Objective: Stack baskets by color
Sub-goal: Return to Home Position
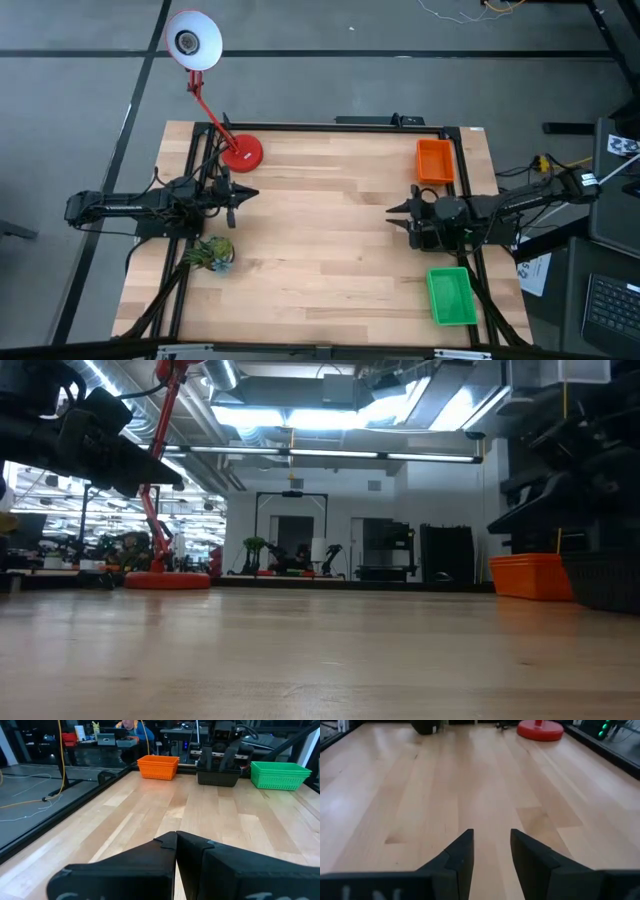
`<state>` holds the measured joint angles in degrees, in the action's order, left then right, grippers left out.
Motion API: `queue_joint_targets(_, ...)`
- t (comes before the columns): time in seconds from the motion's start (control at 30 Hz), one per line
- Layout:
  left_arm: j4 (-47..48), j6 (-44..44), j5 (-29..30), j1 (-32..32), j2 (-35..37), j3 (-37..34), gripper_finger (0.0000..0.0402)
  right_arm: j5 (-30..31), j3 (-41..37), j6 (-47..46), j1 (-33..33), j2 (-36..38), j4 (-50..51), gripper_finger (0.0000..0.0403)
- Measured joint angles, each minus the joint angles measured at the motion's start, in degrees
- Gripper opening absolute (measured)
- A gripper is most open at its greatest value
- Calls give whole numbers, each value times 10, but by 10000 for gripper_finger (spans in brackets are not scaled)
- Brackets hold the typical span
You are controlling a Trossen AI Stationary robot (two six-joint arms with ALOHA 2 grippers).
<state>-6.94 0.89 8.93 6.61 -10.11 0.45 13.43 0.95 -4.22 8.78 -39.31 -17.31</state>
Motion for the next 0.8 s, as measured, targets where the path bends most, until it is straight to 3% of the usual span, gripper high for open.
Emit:
queue_joint_targets(0.27,0,0,0,0,0,0,0,4,-6,32,1,45,-8,128)
queue_joint_targets(0.53,0,0,0,0,0,0,0,4,-6,-55,1,122,-9,128)
queue_joint_targets(0.8,0,0,0,0,0,0,0,4,-6,-60,1,211,-19,128)
